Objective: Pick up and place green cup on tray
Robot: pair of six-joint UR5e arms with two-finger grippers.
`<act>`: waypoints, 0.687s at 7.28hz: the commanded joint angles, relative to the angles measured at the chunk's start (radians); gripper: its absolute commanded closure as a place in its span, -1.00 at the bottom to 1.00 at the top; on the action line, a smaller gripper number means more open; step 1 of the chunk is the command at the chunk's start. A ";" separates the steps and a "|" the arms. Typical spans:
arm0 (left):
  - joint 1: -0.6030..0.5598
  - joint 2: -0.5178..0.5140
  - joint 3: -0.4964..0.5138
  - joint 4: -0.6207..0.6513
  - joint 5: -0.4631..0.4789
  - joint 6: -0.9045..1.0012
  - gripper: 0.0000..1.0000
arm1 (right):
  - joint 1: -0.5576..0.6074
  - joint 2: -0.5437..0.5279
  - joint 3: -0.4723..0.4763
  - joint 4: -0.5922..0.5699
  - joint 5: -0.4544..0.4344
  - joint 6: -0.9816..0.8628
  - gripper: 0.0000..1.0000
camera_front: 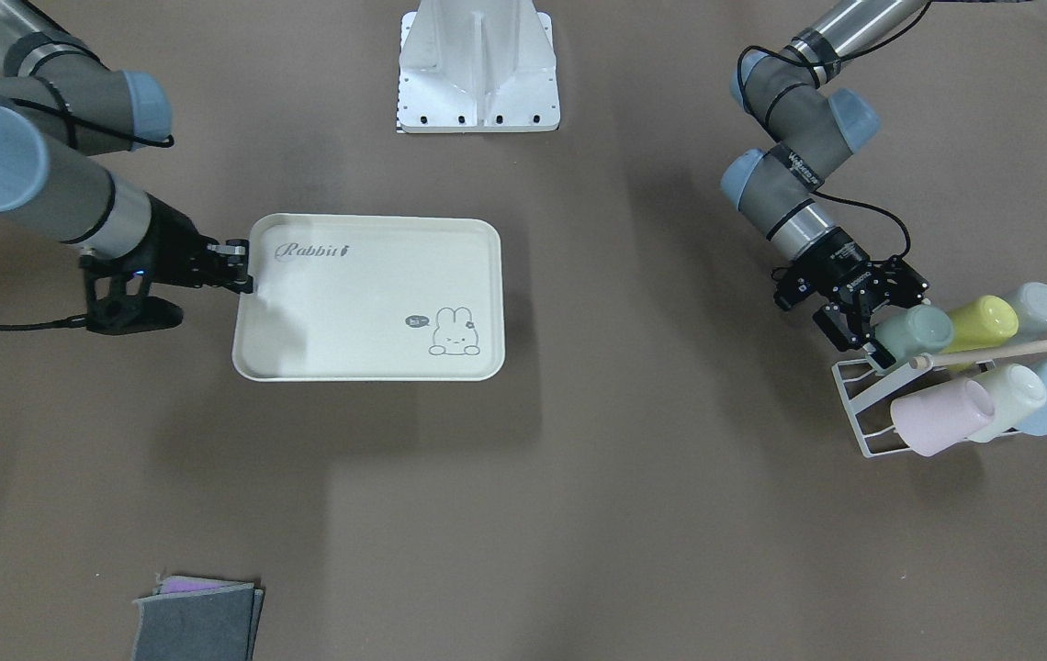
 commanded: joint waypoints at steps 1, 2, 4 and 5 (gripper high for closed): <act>-0.002 0.000 -0.009 -0.006 0.000 0.002 0.37 | -0.126 0.099 -0.020 0.014 -0.123 0.058 1.00; -0.004 0.003 -0.024 -0.005 0.000 0.005 0.57 | -0.140 0.125 -0.045 0.057 -0.129 0.078 1.00; -0.046 0.012 -0.093 -0.005 0.003 0.029 0.76 | -0.193 0.168 -0.092 0.106 -0.137 0.115 1.00; -0.050 0.064 -0.148 -0.005 0.052 0.052 0.79 | -0.221 0.195 -0.115 0.108 -0.140 0.155 1.00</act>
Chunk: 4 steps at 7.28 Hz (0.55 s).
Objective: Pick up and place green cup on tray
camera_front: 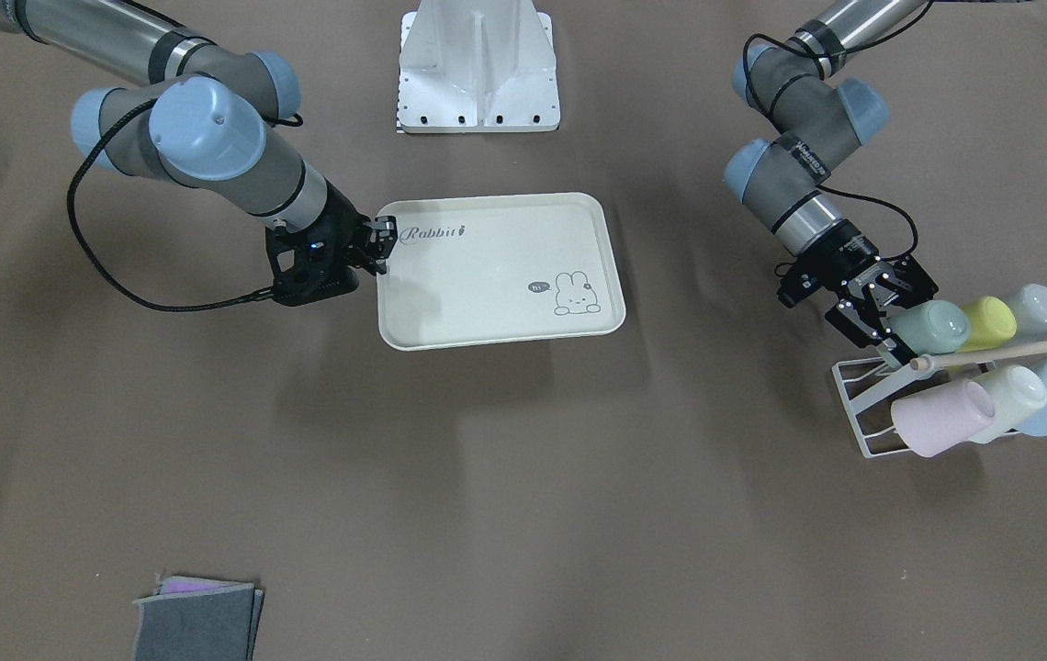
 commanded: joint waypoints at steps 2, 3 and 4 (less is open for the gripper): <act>-0.012 0.119 -0.192 -0.001 0.065 0.043 0.79 | -0.062 0.054 -0.065 0.022 -0.041 0.055 1.00; -0.012 0.153 -0.237 -0.001 0.099 0.044 0.79 | -0.062 0.054 -0.099 0.060 -0.043 0.073 1.00; -0.012 0.177 -0.290 -0.050 0.108 0.043 0.86 | -0.062 0.051 -0.107 0.075 -0.043 0.095 1.00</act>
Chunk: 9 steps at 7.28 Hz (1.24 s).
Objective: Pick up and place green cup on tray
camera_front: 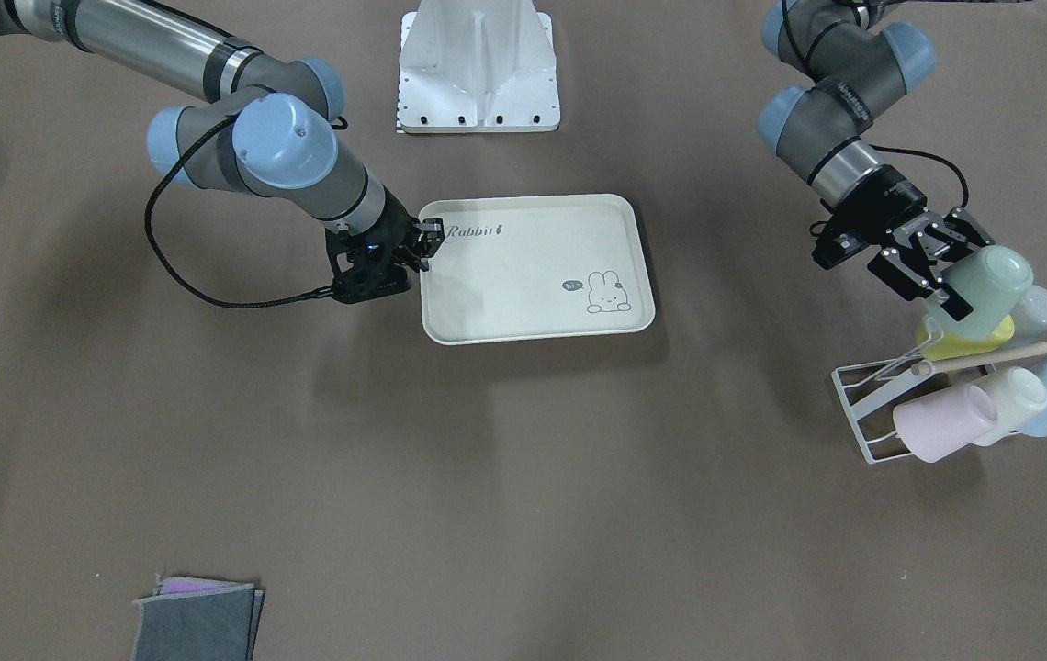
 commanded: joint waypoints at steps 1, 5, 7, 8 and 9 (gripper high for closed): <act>0.000 0.074 -0.117 -0.219 0.014 0.017 0.98 | -0.002 -0.002 -0.020 0.027 -0.002 0.028 1.00; 0.001 0.080 -0.078 -0.929 -0.320 -0.013 0.99 | 0.018 -0.013 0.006 0.031 -0.028 0.152 -1.00; 0.000 0.056 -0.076 -1.019 -0.593 -0.378 1.00 | 0.067 -0.069 0.058 0.028 -0.006 0.137 -1.00; 0.000 0.024 -0.067 -1.093 -0.718 -0.489 1.00 | 0.117 -0.115 0.090 0.022 0.039 0.134 -1.00; 0.001 -0.023 -0.011 -1.194 -0.829 -0.664 1.00 | 0.192 -0.176 0.121 0.022 0.077 0.062 -1.00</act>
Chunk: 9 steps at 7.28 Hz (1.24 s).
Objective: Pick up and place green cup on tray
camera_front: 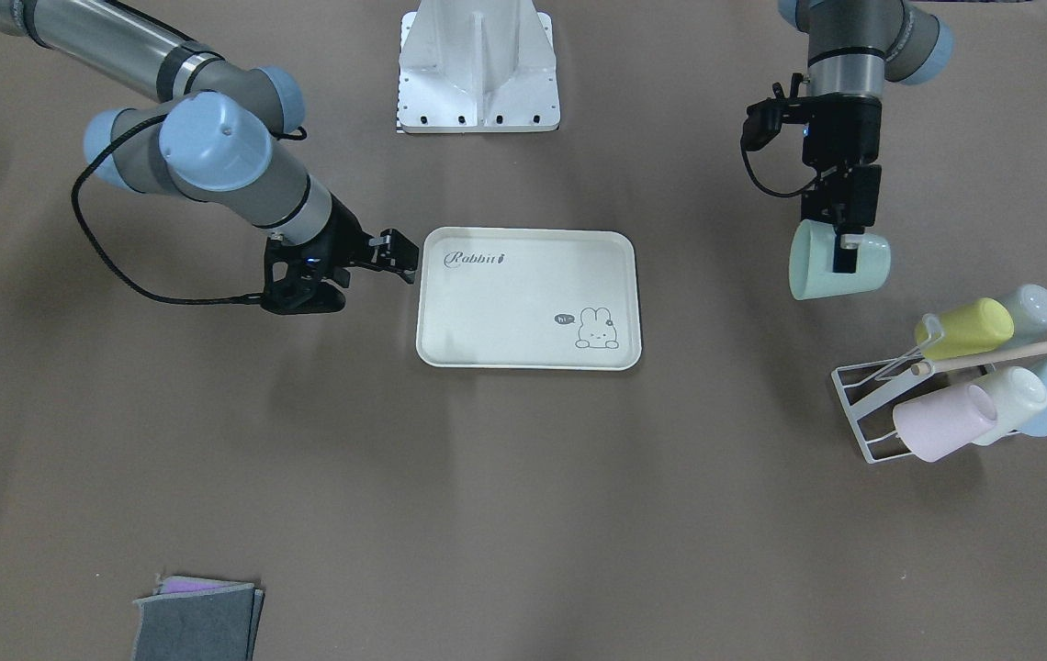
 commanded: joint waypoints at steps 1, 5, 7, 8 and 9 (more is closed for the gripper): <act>0.003 -0.089 0.082 -0.178 -0.217 -0.284 1.00 | 0.161 -0.142 0.068 -0.008 0.100 -0.220 -1.00; 0.036 -0.323 0.360 -0.542 -0.460 -0.622 1.00 | 0.443 -0.433 0.039 -0.016 0.148 -0.777 -0.99; 0.050 -0.475 0.616 -0.742 -0.493 -0.703 1.00 | 0.591 -0.470 0.037 -0.211 0.175 -0.849 -1.00; 0.052 -0.532 0.694 -0.785 -0.500 -0.734 1.00 | 0.628 -0.471 0.037 -0.261 0.204 -0.871 -0.99; 0.059 -0.551 0.708 -0.787 -0.506 -0.785 1.00 | 0.634 -0.473 0.039 -0.287 0.203 -0.878 -0.98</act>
